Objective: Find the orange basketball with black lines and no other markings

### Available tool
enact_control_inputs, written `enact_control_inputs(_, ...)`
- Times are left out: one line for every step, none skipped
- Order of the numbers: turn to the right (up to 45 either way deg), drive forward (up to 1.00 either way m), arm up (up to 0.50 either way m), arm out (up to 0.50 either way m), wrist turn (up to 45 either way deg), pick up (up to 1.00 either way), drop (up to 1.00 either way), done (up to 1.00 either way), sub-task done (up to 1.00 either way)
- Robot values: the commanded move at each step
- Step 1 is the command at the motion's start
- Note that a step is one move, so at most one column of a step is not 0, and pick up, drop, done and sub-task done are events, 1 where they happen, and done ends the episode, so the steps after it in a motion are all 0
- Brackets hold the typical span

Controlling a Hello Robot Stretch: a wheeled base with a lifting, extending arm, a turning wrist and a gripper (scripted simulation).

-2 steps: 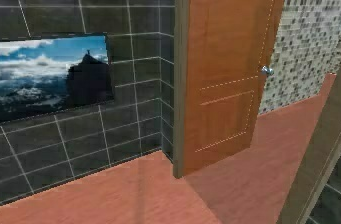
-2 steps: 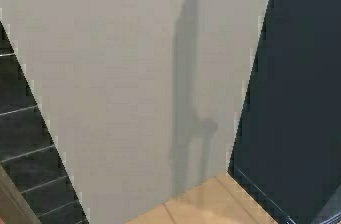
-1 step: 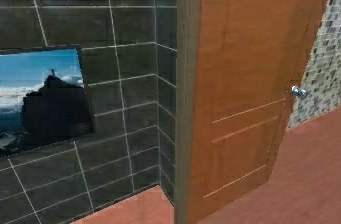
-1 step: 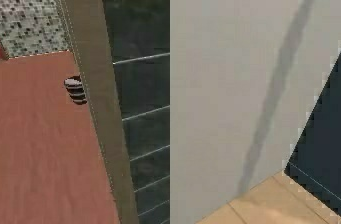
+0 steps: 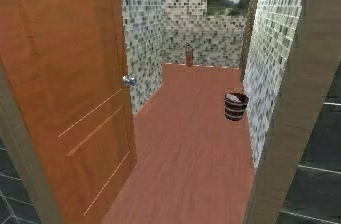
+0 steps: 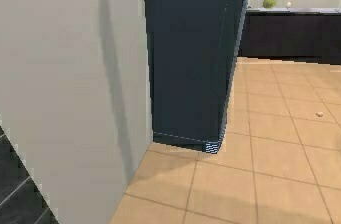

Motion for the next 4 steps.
enact_control_inputs(6.0,0.00,0.00,0.00,0.0,0.00,0.00,0.00,0.00)
enact_control_inputs(0.0,0.30,0.00,0.00,0.0,0.00,0.00,0.00,0.00)
enact_control_inputs(0.0,1.00,0.00,0.00,0.0,0.00,0.00,0.00,0.00)
enact_control_inputs(0.0,1.00,0.00,0.00,0.0,0.00,0.00,0.00,0.00)
